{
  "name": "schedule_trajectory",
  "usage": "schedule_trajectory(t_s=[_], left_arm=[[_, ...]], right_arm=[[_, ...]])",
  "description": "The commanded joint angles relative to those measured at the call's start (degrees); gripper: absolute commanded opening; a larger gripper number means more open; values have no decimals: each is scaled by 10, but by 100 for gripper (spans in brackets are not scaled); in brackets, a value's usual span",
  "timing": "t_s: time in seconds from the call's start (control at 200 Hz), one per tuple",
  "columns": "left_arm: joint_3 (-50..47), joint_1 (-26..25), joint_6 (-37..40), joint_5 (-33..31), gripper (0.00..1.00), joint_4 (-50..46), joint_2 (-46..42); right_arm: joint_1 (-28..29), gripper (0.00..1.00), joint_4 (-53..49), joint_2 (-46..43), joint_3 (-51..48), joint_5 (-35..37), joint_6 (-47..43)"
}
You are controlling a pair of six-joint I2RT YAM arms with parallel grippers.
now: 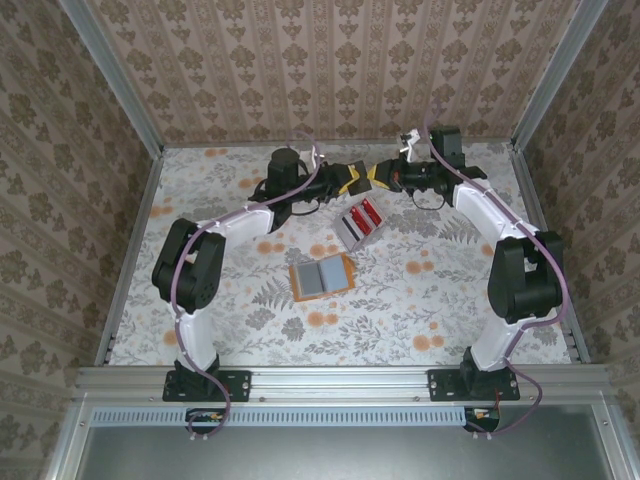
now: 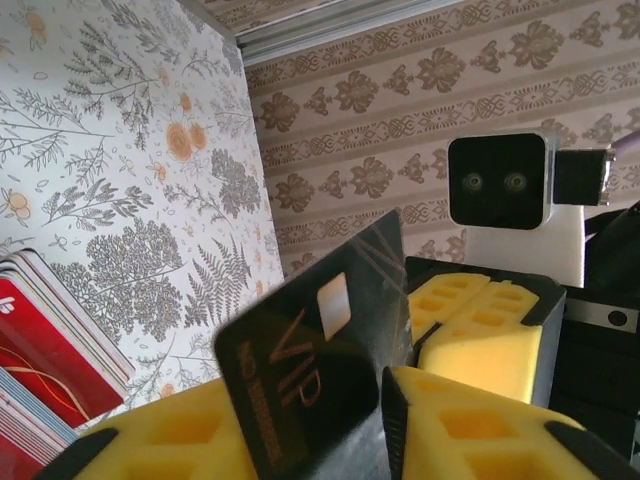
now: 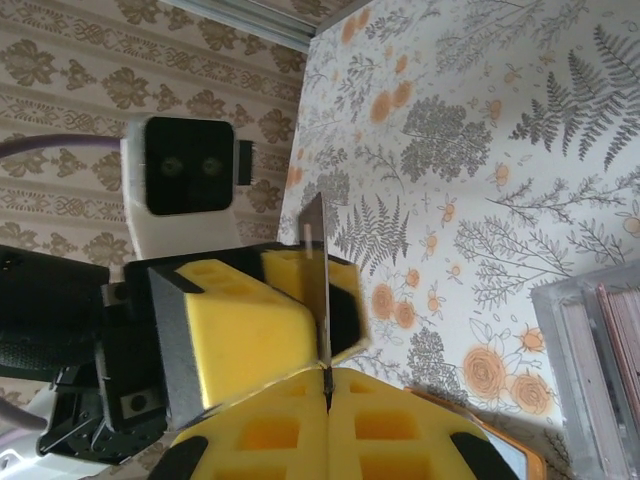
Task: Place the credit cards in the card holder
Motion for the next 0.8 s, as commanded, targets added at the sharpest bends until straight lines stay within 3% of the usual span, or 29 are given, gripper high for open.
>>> schedule_trajectory(t_s=[0.0, 0.075, 0.17, 0.265, 0.65, 0.795], left_arm=[[5, 0, 10, 5, 6, 12, -3], [2, 0, 15, 5, 0, 8, -7], [-2, 1, 26, 9, 0, -4, -14], [-5, 0, 32, 16, 0, -12, -18], [5, 0, 28, 45, 0, -9, -9], [4, 0, 26, 49, 0, -5, -9]], right_arm=[[2, 0, 13, -14, -4, -17, 1], [2, 4, -2, -14, -1, -13, -9], [-2, 32, -11, -16, -1, -6, -17], [-5, 43, -5, -13, -6, -6, -12], [7, 43, -9, 29, 10, -51, -13], [8, 37, -5, 33, 7, -50, -12]])
